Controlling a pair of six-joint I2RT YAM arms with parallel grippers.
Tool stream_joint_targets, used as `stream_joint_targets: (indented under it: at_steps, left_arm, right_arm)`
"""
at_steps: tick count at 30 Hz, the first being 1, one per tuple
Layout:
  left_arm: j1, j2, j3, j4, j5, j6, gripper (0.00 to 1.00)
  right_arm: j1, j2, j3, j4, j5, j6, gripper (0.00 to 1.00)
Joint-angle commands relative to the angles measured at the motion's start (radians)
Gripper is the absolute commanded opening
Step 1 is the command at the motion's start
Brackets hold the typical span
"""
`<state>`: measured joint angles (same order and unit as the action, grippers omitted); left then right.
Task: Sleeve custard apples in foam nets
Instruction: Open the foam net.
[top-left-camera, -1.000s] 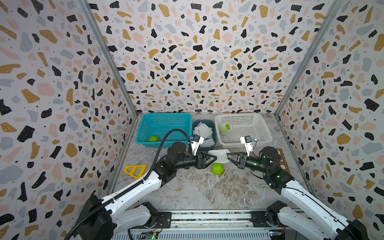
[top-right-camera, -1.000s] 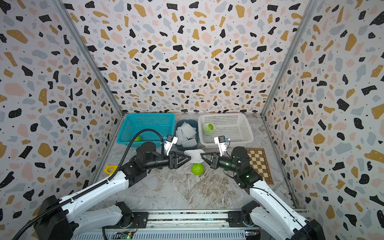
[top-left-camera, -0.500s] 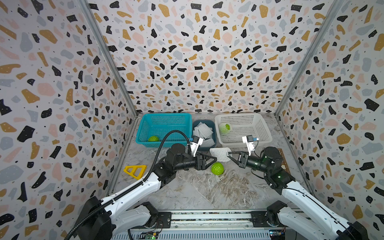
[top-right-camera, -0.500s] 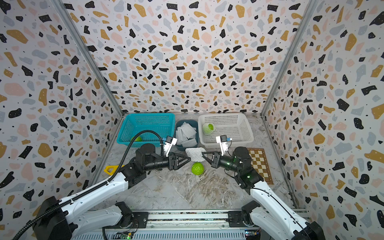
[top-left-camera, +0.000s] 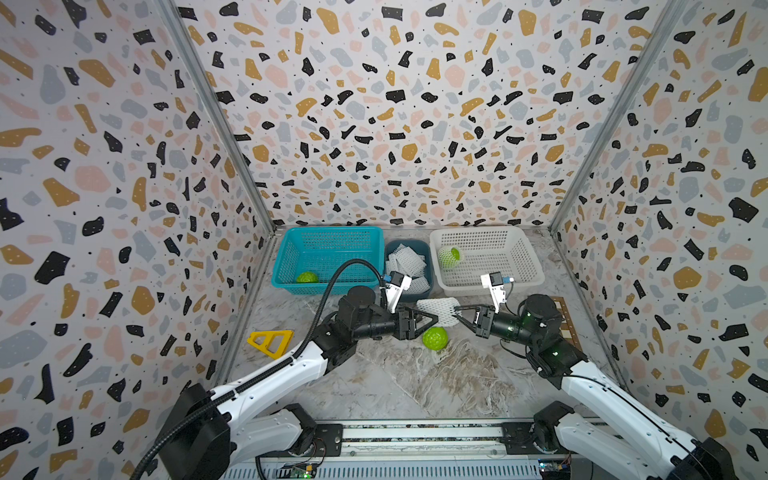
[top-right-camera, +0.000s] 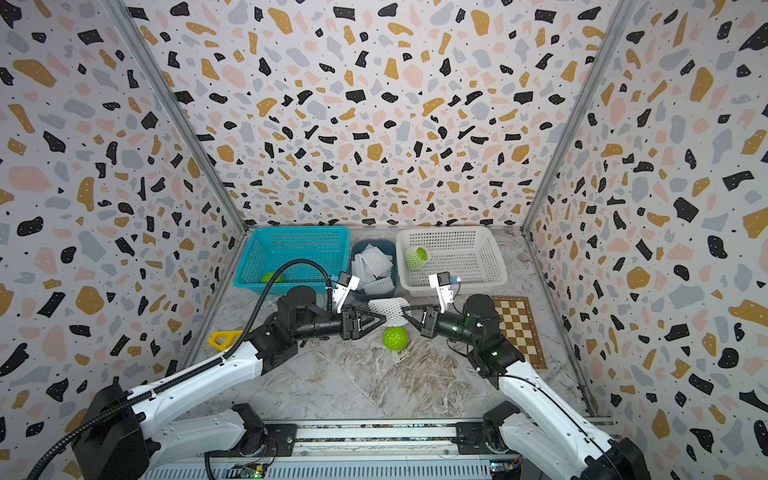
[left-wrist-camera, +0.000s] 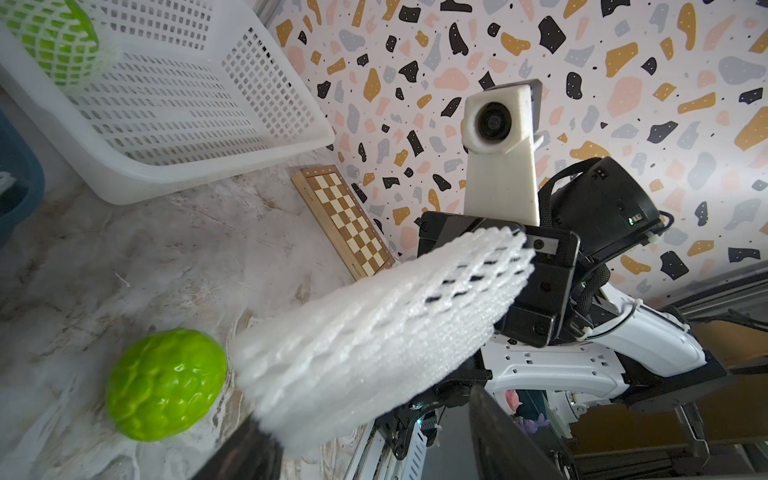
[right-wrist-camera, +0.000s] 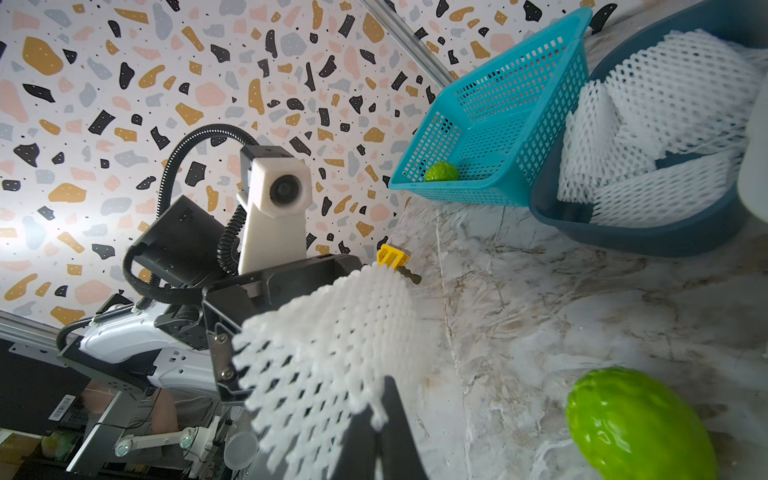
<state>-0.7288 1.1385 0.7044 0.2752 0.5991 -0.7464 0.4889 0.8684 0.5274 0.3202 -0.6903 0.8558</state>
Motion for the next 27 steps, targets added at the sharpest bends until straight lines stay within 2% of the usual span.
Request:
stream_joint_targets:
  at_steps: [1, 11, 18, 22, 25, 27]
  left_arm:
    - [-0.004, -0.024, 0.019, 0.069, 0.043, -0.011, 0.6]
    - [-0.005, -0.062, -0.01, 0.097, 0.057, -0.034, 0.44]
    - [-0.006, -0.032, -0.006, 0.102, 0.064, -0.034, 0.24]
    - [-0.006, -0.023, -0.012, 0.114, 0.044, -0.033, 0.22]
    - [-0.006, -0.017, -0.011, 0.116, 0.032, -0.025, 0.13]
    - [-0.006, -0.014, -0.007, 0.118, 0.031, -0.024, 0.02]
  right_arm:
    - [-0.022, -0.02, 0.012, -0.004, 0.021, -0.004, 0.0]
    - [-0.033, -0.011, 0.005, -0.009, 0.018, -0.003, 0.0]
    - [-0.033, -0.011, 0.008, -0.004, -0.006, -0.012, 0.0]
    - [-0.032, -0.012, 0.011, 0.006, -0.038, -0.021, 0.0]
    - [-0.032, -0.021, 0.011, 0.004, -0.047, -0.026, 0.0]
    - [-0.033, -0.028, 0.012, -0.005, -0.052, -0.036, 0.0]
